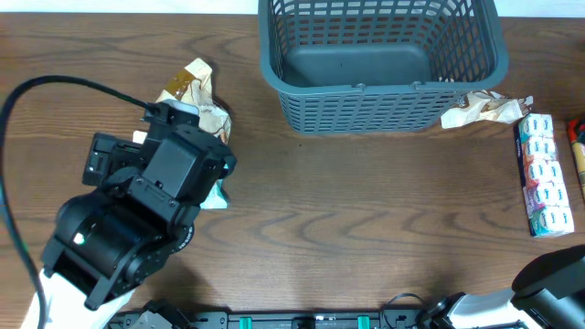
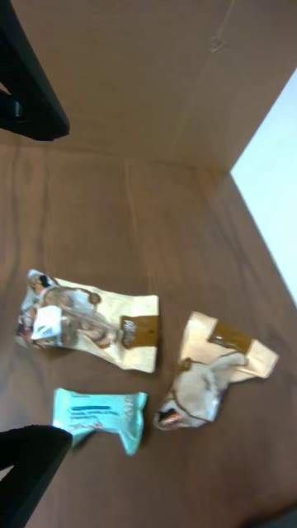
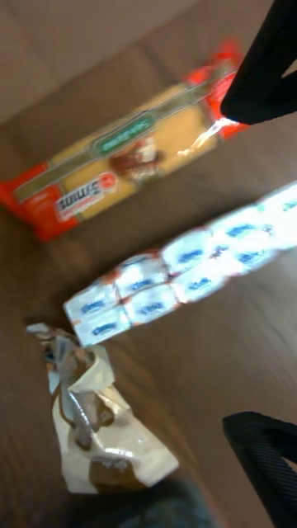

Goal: Pack container
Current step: 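Grasp the stack of white tissue packs with the right gripper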

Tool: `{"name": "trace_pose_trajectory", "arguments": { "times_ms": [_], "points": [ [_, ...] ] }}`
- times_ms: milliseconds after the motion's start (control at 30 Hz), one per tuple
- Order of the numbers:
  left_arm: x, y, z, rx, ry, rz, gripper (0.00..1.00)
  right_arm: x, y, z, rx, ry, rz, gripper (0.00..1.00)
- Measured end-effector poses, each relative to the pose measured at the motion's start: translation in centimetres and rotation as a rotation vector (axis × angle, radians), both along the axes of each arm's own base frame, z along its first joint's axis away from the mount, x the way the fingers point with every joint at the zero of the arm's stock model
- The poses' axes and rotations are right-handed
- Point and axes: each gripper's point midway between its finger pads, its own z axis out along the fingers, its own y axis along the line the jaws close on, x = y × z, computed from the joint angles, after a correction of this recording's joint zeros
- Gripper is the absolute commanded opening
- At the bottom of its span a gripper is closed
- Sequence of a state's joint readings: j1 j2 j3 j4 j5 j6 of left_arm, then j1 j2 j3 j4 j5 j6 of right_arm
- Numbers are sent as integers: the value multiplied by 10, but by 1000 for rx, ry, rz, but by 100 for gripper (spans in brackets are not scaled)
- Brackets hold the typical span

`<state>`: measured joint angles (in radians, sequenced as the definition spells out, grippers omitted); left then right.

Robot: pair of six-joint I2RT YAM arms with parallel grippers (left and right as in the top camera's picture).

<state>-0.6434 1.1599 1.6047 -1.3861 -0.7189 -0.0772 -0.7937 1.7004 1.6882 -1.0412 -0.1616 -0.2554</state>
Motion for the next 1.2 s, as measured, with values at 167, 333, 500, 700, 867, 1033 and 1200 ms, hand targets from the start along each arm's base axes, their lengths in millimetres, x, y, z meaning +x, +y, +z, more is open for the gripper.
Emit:
{"name": "trace_pose_trajectory", "arguments": {
  "times_ms": [167,333,500,700,867,1033,1200],
  "points": [
    [0,0,-1,7,7,1,99,-6,11,-66,28,119,91,99],
    [0,0,-1,9,6,2,99,-5,13,-112,76,212,128,99],
    [0,1,-1,10,6,3,98,-2,18,-148,91,314,160,95],
    [0,1,-1,11,5,4,99,-4,17,-182,69,432,190,96],
    [0,1,-1,11,5,4,99,-9,7,-183,18,476,204,99],
    [0,1,-1,11,5,4,99,-8,5,-183,3,478,221,96],
    [0,1,-1,11,5,4,99,-6,7,-184,11,469,233,92]
  ]
}}
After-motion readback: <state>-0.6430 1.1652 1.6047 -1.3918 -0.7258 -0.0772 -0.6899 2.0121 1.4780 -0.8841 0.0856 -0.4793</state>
